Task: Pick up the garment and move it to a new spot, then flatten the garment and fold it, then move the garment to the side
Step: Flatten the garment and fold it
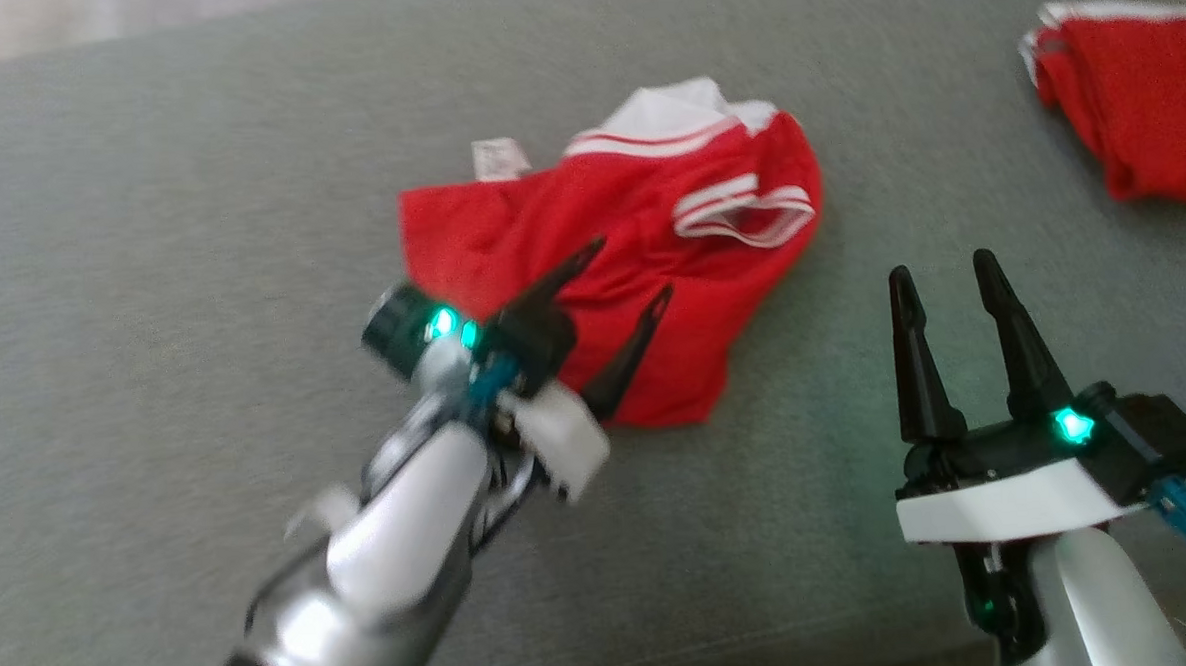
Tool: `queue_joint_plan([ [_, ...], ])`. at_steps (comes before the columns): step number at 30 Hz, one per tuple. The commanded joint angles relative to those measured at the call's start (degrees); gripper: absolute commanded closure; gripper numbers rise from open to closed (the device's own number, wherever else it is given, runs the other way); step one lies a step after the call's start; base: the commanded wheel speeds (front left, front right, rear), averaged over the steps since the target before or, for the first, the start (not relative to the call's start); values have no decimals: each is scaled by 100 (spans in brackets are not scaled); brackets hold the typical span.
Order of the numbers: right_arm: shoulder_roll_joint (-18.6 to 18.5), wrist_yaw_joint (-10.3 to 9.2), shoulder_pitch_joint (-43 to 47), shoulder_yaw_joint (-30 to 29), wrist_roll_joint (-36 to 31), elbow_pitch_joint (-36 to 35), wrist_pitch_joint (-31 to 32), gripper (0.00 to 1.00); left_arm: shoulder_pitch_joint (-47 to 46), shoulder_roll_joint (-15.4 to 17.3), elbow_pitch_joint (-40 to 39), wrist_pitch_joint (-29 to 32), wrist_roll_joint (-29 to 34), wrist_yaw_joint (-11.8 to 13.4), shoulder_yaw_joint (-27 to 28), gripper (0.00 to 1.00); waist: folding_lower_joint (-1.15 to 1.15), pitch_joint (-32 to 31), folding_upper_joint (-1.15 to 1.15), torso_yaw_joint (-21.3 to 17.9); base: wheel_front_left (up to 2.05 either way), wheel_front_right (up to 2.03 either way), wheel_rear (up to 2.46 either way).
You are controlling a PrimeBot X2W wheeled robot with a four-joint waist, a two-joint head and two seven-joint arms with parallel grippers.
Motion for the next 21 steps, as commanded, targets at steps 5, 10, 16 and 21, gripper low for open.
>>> queue_joint_plan([
  [5,-20,37,-360,171,59,-286,-36,0,-1254,4,565,176,-335,2,-374,0,0,656,0,-669,0,0,0],
  [10,-20,37,-444,223,112,-324,-36,0,-1990,4,1092,338,-536,206,-766,0,0,872,0,-886,0,0,0],
  [16,-20,37,-520,250,210,-371,-36,0,-2500,4,1726,450,-690,352,-1089,100,0,853,0,-1047,0,0,0],
  [21,-20,37,-494,217,245,-362,-36,0,-2718,4,1578,50,-1002,267,-1152,100,0,683,0,-1079,0,0,0],
])
